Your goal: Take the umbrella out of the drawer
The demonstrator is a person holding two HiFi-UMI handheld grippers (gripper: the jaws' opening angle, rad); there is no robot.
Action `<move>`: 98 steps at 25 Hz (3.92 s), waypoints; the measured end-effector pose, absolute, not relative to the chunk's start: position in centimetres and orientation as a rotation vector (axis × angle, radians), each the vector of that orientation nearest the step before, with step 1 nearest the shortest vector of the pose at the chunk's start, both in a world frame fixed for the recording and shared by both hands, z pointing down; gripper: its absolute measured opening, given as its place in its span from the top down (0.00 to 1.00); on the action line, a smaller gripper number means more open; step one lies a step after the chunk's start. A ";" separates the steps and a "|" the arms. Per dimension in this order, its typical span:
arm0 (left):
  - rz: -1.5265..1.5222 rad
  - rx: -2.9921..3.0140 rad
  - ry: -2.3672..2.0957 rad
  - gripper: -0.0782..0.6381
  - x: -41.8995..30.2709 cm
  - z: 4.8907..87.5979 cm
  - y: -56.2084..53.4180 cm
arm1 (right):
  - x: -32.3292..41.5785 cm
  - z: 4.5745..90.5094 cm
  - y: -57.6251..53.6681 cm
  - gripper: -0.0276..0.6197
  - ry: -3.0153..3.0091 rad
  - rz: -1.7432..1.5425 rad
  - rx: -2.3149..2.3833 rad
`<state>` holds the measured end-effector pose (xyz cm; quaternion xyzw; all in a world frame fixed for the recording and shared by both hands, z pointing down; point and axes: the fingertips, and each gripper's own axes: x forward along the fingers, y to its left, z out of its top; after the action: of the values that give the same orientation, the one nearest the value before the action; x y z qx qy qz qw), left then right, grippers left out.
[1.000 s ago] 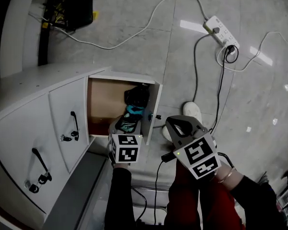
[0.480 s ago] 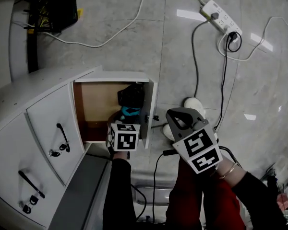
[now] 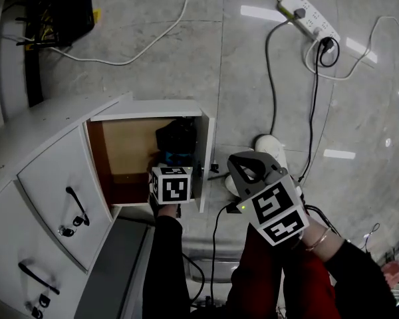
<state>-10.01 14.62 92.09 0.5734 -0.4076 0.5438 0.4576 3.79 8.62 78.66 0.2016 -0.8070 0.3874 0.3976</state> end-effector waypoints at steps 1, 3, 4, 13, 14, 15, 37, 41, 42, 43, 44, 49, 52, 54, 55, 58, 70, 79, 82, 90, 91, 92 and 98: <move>1.347 1.410 -1.002 0.50 -10.0 92.3 14.6 | 3.8 78.9 8.6 0.96 -2.036 0.985 0.508; 1.367 1.409 -0.991 0.50 -10.0 92.7 14.6 | 3.8 79.4 8.7 0.96 -2.018 0.994 0.502; 1.373 1.408 -0.989 0.50 -10.1 93.0 14.6 | 3.8 79.7 8.8 0.96 -2.011 0.997 0.500; 1.412 1.404 -0.988 0.49 -9.9 94.9 14.6 | 4.0 81.7 9.4 0.96 -1.959 1.014 0.485; 1.421 1.394 -0.982 0.49 -9.9 95.1 14.6 | 3.9 81.8 9.5 0.96 -1.954 1.014 0.481; 1.428 1.382 -0.977 0.49 -10.0 95.3 14.6 | 3.9 81.9 9.6 0.96 -1.953 1.014 0.475; 1.454 1.400 -0.988 0.57 -9.5 91.5 13.8 | 3.3 78.6 8.5 0.96 -1.957 0.954 0.458; 1.469 1.431 -0.990 0.57 -9.9 89.2 13.7 | 3.0 77.1 8.2 0.96 -1.968 0.948 0.462; 1.472 1.438 -0.990 0.57 -10.0 88.6 13.7 | 2.9 76.7 8.2 0.96 -1.969 0.944 0.461; 1.475 1.444 -0.990 0.57 -10.0 88.0 13.8 | 2.8 76.3 8.2 0.96 -1.969 0.941 0.460; 1.477 1.449 -0.990 0.57 -10.0 87.3 13.8 | 2.8 75.8 8.3 0.96 -1.969 0.938 0.460; 1.457 1.463 -1.019 0.57 -9.9 84.4 14.0 | 2.4 73.5 8.3 0.96 -1.985 0.916 0.455; 1.430 1.469 -1.050 0.57 -9.5 82.8 13.7 | 2.5 72.2 7.9 0.96 -1.997 0.896 0.455; 1.411 1.472 -1.071 0.57 -9.1 81.6 13.5 | 2.7 71.2 7.7 0.96 -2.003 0.884 0.458; 1.400 1.475 -1.082 0.57 -8.8 80.9 13.3 | 2.8 70.8 7.6 0.96 -2.005 0.878 0.459; 1.372 1.486 -1.108 0.57 -8.1 78.8 13.1 | 3.4 69.3 7.2 0.96 -2.010 0.867 0.464; 1.278 1.535 -1.245 0.57 -7.4 70.8 12.3 | 4.8 64.3 6.0 0.96 -2.044 0.847 0.543; 1.185 1.538 -1.348 0.57 -6.3 64.6 11.7 | 4.9 60.1 6.3 0.96 -2.062 0.820 0.512; 1.148 1.541 -1.382 0.57 -6.0 62.3 11.6 | 4.8 58.4 6.4 0.96 -2.072 0.804 0.497; 1.049 1.510 -1.486 0.57 -6.6 55.7 11.7 | 4.4 53.6 5.9 0.96 -2.116 0.761 0.489; 1.035 1.504 -1.503 0.57 -6.7 54.9 11.6 | 4.3 53.0 5.8 0.96 -2.122 0.750 0.489; 1.019 1.497 -1.522 0.57 -6.9 54.1 11.6 | 4.3 52.5 5.6 0.96 -2.127 0.742 0.489; 0.857 1.458 -1.640 0.57 -7.3 49.5 11.4 | 4.3 49.8 4.7 0.96 -2.161 0.699 0.473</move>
<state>-7.26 11.39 49.48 0.5716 -0.6432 0.3360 0.3830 4.28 4.69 49.80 0.1869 -0.8540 0.2761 0.3993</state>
